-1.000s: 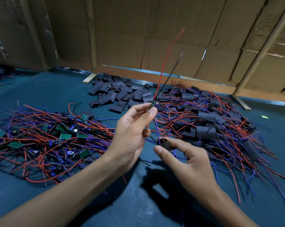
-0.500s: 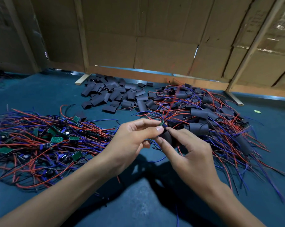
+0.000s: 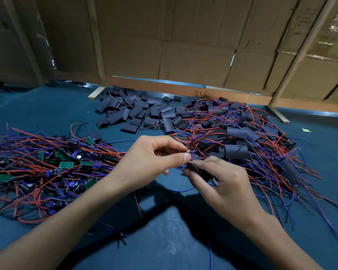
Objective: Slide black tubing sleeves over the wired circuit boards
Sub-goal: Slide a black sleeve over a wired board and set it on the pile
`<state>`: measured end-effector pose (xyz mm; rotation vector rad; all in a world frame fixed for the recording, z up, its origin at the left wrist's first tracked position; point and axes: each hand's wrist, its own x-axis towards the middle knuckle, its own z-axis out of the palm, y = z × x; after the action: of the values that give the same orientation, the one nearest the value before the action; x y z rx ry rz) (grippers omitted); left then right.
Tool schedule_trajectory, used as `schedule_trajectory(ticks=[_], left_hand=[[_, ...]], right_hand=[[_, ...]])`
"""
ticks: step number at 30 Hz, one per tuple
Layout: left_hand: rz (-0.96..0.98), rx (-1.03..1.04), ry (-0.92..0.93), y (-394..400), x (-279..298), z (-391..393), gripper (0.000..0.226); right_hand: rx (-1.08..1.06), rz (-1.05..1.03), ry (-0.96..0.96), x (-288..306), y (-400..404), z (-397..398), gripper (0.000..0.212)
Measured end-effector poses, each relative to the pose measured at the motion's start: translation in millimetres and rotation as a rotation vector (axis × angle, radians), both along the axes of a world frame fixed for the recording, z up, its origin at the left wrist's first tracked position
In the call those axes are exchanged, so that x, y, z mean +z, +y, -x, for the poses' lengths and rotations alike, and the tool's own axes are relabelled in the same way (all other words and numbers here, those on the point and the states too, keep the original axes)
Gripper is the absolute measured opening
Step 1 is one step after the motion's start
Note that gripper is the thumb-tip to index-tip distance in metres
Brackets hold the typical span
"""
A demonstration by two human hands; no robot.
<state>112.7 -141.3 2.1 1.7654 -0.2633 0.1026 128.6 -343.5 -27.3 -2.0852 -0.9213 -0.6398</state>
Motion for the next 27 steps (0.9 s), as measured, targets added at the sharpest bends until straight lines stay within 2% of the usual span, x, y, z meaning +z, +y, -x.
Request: schedule_trajectory(ticks=[3, 7, 12, 15, 20, 24, 27], left_hand=[[0.173, -0.059, 0.069, 2.8, -0.6, -1.2, 0.010], [0.316, -0.127, 0.093, 2.0, 0.5, 0.5, 0.014], [0.298, -0.152, 0.099, -0.8, 1.4, 1.4, 0.016], [0.309, -0.158, 0.101, -0.7, 1.5, 2.0, 0.017], [0.286, -0.190, 0.072, -0.3, 1.3, 2.5, 0.017], [0.256, -0.209, 0.062, -2.8, 0.1, 3.9, 0.019], [0.173, -0.184, 0.015, -4.6, -1.3, 4.6, 0.019]], right_hand=[[-0.016, -0.002, 0.018, 0.1, -1.8, -2.2, 0.031], [-0.021, -0.007, 0.048, -0.3, -3.9, -6.1, 0.034], [0.055, -0.016, 0.086, 1.4, -4.3, -6.8, 0.027], [0.146, -0.084, 0.215, 1.3, -5.2, -6.8, 0.024], [0.223, -0.179, 0.291, 5.8, -5.2, -6.2, 0.045], [0.225, -0.238, 0.368, 3.2, -5.5, -7.8, 0.040], [0.228, -0.293, 0.392, 1.8, -4.2, -6.3, 0.045]])
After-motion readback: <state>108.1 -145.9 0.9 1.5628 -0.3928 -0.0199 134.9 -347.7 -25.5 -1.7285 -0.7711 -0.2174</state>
